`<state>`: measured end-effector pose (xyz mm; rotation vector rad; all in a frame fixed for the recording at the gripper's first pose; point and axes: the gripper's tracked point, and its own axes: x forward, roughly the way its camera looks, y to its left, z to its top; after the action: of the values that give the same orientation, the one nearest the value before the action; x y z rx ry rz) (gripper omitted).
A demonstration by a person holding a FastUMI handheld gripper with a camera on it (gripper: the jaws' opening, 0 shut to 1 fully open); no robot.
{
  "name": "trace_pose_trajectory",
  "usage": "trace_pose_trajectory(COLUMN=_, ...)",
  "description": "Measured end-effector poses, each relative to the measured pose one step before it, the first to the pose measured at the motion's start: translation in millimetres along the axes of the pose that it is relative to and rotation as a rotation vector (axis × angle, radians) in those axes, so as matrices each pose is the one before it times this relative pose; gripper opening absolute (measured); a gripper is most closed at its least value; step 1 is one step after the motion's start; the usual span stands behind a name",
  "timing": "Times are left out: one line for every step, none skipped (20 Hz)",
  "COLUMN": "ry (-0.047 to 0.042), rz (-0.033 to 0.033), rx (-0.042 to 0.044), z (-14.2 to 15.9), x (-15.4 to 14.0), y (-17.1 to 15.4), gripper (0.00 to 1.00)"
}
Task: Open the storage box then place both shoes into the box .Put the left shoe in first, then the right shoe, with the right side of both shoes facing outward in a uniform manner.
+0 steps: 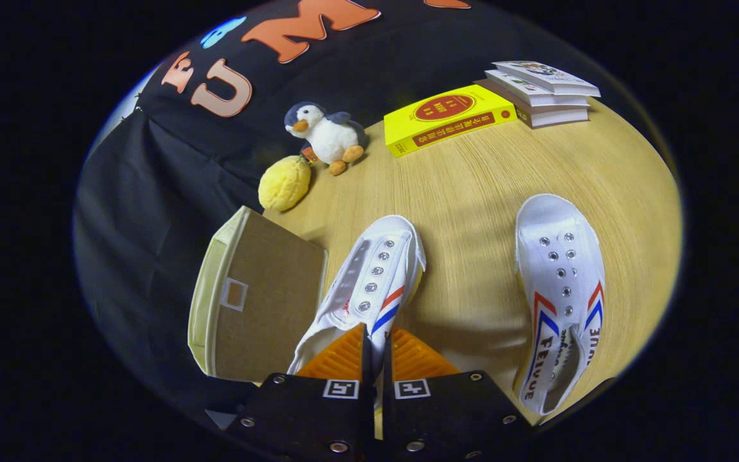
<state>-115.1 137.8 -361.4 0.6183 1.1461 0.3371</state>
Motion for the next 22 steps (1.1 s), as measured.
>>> trace_pose_trajectory(ry=-0.01248, rz=0.01102, rx=-0.01135, z=3.84, x=-0.46, y=5.28, gripper=0.06)
trace_pose_trajectory(ry=-0.00817, rz=-0.00246, rx=-0.00985, z=3.53, x=3.39, y=1.67, gripper=0.06)
trace_pose_trajectory(ry=0.00102, rz=-0.00101, rx=0.00409, z=-0.62, x=0.51, y=2.48, gripper=0.04)
trace_pose_trajectory(ry=0.00226, rz=-0.00285, rx=-0.00283, z=-0.25, x=2.59, y=0.43, gripper=0.04)
trace_pose_trajectory(ry=0.01570, rz=-0.00541, rx=-0.00999, z=-4.35, x=2.05, y=0.07, gripper=0.04)
trace_pose_trajectory(ry=0.01204, rz=-0.01051, rx=-0.01188, z=-3.92, x=0.96, y=-2.02, gripper=0.03)
trace_pose_trajectory(ry=0.00733, rz=-0.01036, rx=-0.00837, z=-3.01, x=-0.09, y=-0.24, gripper=0.04)
trace_pose_trajectory(ry=0.00071, rz=-0.00360, rx=-0.01458, z=-1.16, x=0.17, y=0.59, gripper=0.04)
trace_pose_trajectory(ry=-0.00083, rz=0.00506, rx=-0.00435, z=0.02, x=-1.42, y=3.00, gripper=0.03)
trace_pose_trajectory(ry=-0.01361, rz=0.01063, rx=0.00442, z=2.88, x=-1.30, y=4.20, gripper=0.03)
trace_pose_trajectory(ry=-0.01468, rz=0.01629, rx=0.01435, z=4.93, x=-4.21, y=5.83, gripper=0.03)
trace_pose_trajectory(ry=-0.01649, rz=0.01900, rx=0.01098, z=7.18, x=-3.63, y=7.45, gripper=0.03)
trace_pose_trajectory(ry=-0.02031, rz=0.01932, rx=0.00344, z=9.53, x=-4.41, y=8.44, gripper=0.03)
trace_pose_trajectory(ry=-0.01942, rz=0.01556, rx=-0.00527, z=10.61, x=-4.91, y=8.55, gripper=0.03)
trace_pose_trajectory(ry=-0.01969, rz=0.01655, rx=-0.00416, z=9.72, x=-5.49, y=9.88, gripper=0.03)
trace_pose_trajectory(ry=-0.01697, rz=0.01487, rx=0.00108, z=10.14, x=-4.70, y=9.99, gripper=0.03)
trace_pose_trajectory(ry=-0.02020, rz=0.02465, rx=0.00394, z=9.25, x=-4.65, y=13.30, gripper=0.03)
trace_pose_trajectory(ry=-0.02383, rz=0.02388, rx=-0.01258, z=11.54, x=-2.14, y=13.24, gripper=0.03)
trace_pose_trajectory(ry=-0.01249, rz=0.02160, rx=-0.01136, z=7.53, x=-3.91, y=13.81, gripper=0.03)
trace_pose_trajectory(ry=-0.01488, rz=0.02036, rx=-0.00997, z=7.91, x=0.09, y=14.09, gripper=0.03)
trace_pose_trajectory(ry=-0.00005, rz=0.01865, rx=-0.01265, z=3.05, x=0.29, y=13.06, gripper=0.03)
trace_pose_trajectory(ry=-0.00575, rz=0.01917, rx=-0.01455, z=4.05, x=1.69, y=14.36, gripper=0.03)
